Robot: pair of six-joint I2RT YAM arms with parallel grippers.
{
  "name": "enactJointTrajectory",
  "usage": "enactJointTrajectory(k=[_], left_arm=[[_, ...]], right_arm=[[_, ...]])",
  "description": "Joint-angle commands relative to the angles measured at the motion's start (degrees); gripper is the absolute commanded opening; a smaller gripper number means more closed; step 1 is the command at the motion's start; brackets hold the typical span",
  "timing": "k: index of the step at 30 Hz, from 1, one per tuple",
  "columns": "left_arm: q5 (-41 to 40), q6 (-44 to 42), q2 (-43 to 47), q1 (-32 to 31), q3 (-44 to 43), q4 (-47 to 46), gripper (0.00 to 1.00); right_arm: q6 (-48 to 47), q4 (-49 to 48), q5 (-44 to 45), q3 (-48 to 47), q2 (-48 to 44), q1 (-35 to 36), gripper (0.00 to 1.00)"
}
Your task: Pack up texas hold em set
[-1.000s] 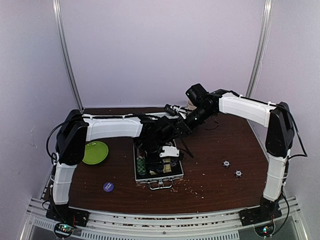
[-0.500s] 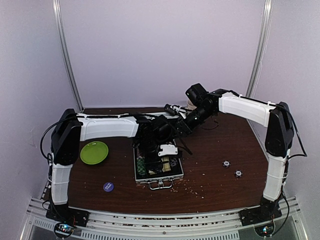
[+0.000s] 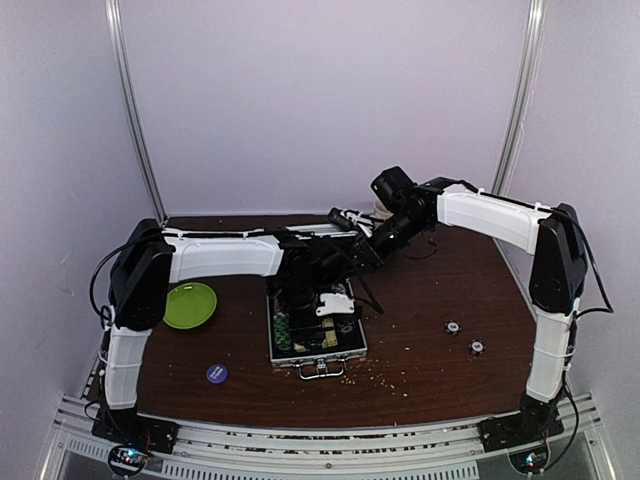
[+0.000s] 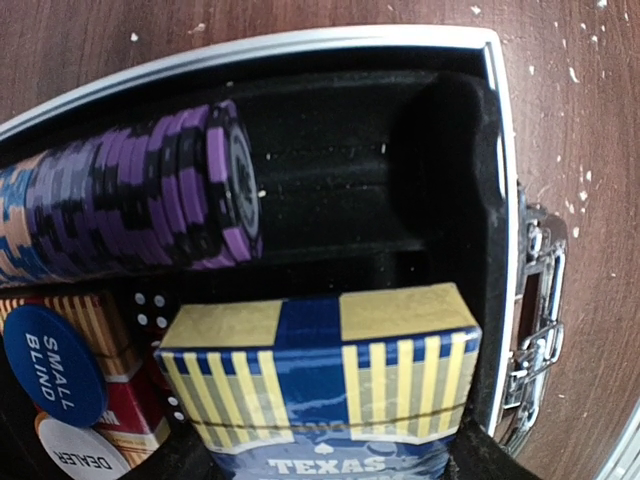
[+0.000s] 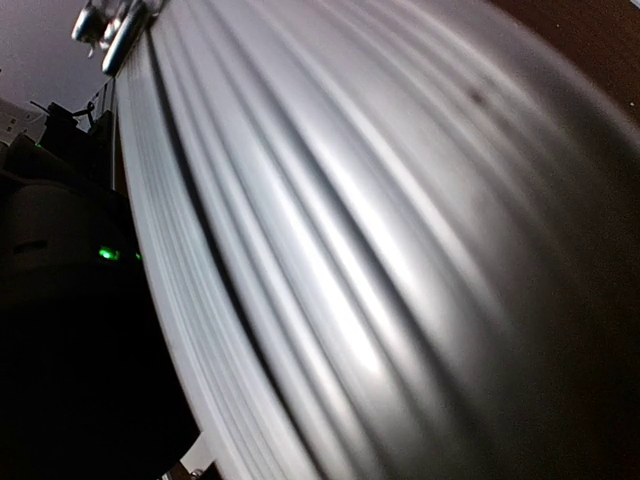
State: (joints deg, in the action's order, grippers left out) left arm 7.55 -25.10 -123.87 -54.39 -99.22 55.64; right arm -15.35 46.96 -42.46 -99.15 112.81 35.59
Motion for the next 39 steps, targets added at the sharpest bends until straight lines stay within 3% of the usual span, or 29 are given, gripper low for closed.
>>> enactJointTrajectory(k=[1,16,20,22,29,35,39], left_arm=[[1.0,0.3,-1.6,-0.5,-3.4,0.2,0.55],[0.8,0.8,-2.3,-0.5,-3.4,2.5,0.59],[-1.1,1.9,-2.2,-0.5,-3.8,2.5,0.70],[-1.1,2.4,-2.0,-0.5,-4.4,2.6,0.96],[0.2,3.0,1.2,-0.6,-5.3,2.6,0.98],[-0.4,7.0,12.6,-2.3,-2.1,1.9,0.98],[-0.3,10.8,27.1,-2.6,12.3,-8.9,0.98]], right_arm=[[-0.3,4.3,1.6,1.3,5.0,0.9,0.38],[-0.5,5.0,1.5,0.7,5.8,0.9,0.38],[-0.5,5.2,1.4,0.5,6.0,0.9,0.38],[-0.5,5.3,1.4,0.5,6.0,0.9,0.38],[-0.4,5.3,1.4,0.5,5.9,0.9,0.38],[-0.4,5.3,1.5,0.6,5.6,0.9,0.38],[-0.2,5.2,1.4,0.5,5.5,0.9,0.39]])
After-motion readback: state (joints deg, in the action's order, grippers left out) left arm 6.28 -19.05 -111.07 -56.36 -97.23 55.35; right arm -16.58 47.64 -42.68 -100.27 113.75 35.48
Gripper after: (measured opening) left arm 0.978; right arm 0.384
